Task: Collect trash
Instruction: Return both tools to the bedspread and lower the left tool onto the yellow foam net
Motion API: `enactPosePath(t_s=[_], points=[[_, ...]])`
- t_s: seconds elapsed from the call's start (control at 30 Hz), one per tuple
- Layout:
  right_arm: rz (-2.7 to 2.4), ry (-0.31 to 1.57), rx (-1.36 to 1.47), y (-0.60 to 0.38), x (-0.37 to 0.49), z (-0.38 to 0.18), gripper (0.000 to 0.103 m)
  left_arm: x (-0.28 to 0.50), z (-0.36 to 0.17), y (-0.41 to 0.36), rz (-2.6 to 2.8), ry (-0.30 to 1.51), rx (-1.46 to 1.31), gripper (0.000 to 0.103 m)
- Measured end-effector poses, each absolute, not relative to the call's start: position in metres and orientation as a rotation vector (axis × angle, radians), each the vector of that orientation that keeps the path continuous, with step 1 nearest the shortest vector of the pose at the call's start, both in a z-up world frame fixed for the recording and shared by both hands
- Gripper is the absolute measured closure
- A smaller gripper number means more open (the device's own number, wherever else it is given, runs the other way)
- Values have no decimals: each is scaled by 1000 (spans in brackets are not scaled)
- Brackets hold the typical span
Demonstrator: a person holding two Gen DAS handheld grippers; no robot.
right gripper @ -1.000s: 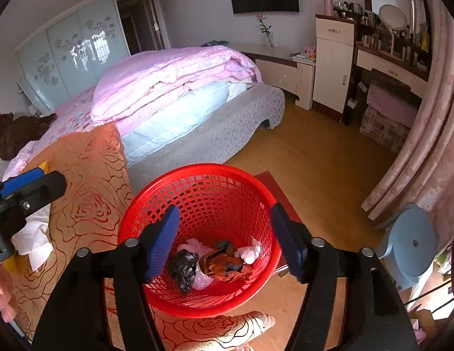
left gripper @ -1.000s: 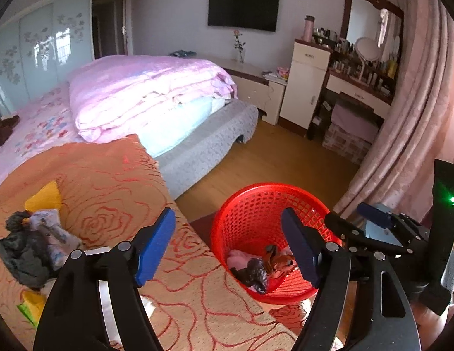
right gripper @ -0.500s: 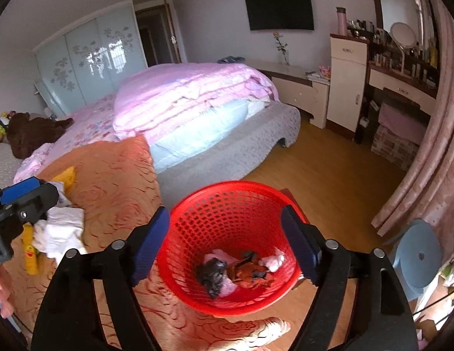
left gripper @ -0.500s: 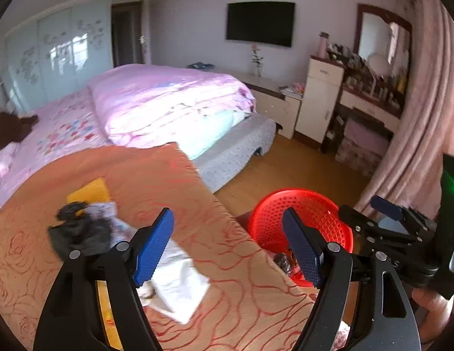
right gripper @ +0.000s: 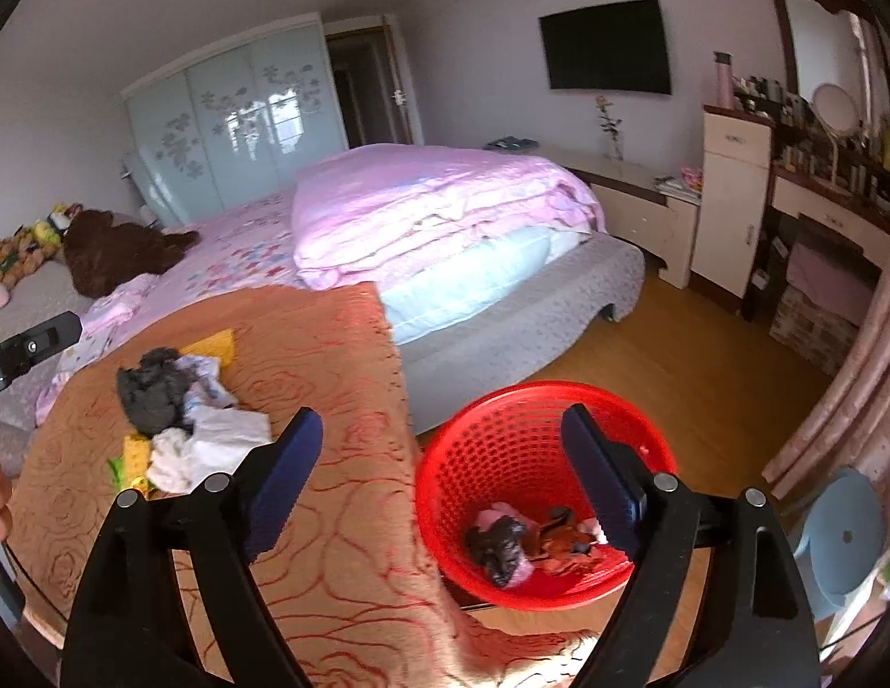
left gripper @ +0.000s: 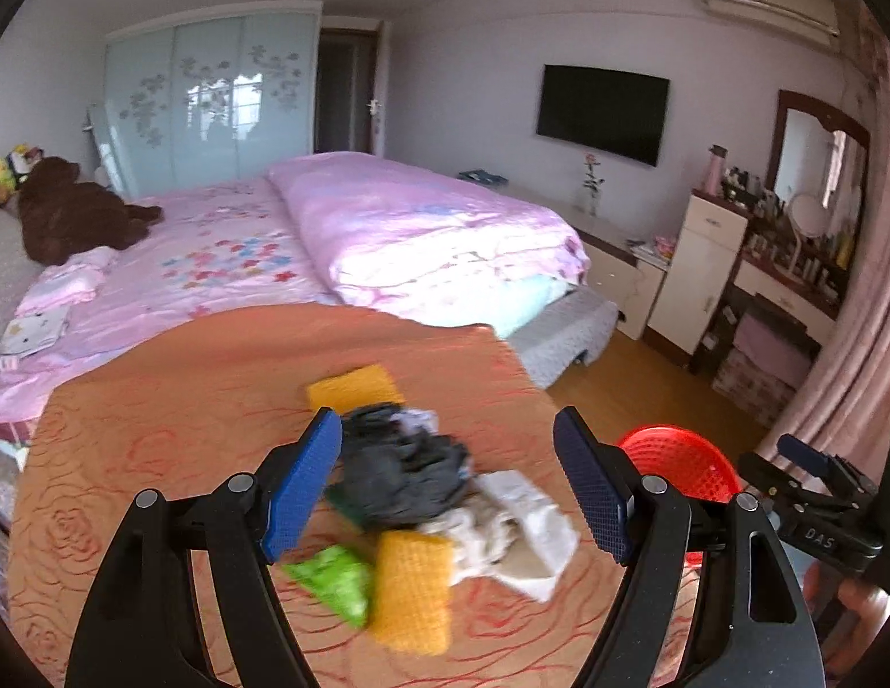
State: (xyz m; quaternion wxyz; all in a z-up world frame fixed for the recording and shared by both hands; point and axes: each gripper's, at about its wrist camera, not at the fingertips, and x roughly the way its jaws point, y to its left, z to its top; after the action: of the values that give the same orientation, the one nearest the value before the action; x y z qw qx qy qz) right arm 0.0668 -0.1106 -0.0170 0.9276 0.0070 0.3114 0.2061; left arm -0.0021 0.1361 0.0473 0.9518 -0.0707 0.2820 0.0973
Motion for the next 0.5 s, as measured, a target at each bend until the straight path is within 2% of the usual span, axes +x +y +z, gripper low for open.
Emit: enactPosePath(t_s=[0.5], points=[[532,642,97,-76,47,-4,21,-32,-7,153,210,683,-179,30]])
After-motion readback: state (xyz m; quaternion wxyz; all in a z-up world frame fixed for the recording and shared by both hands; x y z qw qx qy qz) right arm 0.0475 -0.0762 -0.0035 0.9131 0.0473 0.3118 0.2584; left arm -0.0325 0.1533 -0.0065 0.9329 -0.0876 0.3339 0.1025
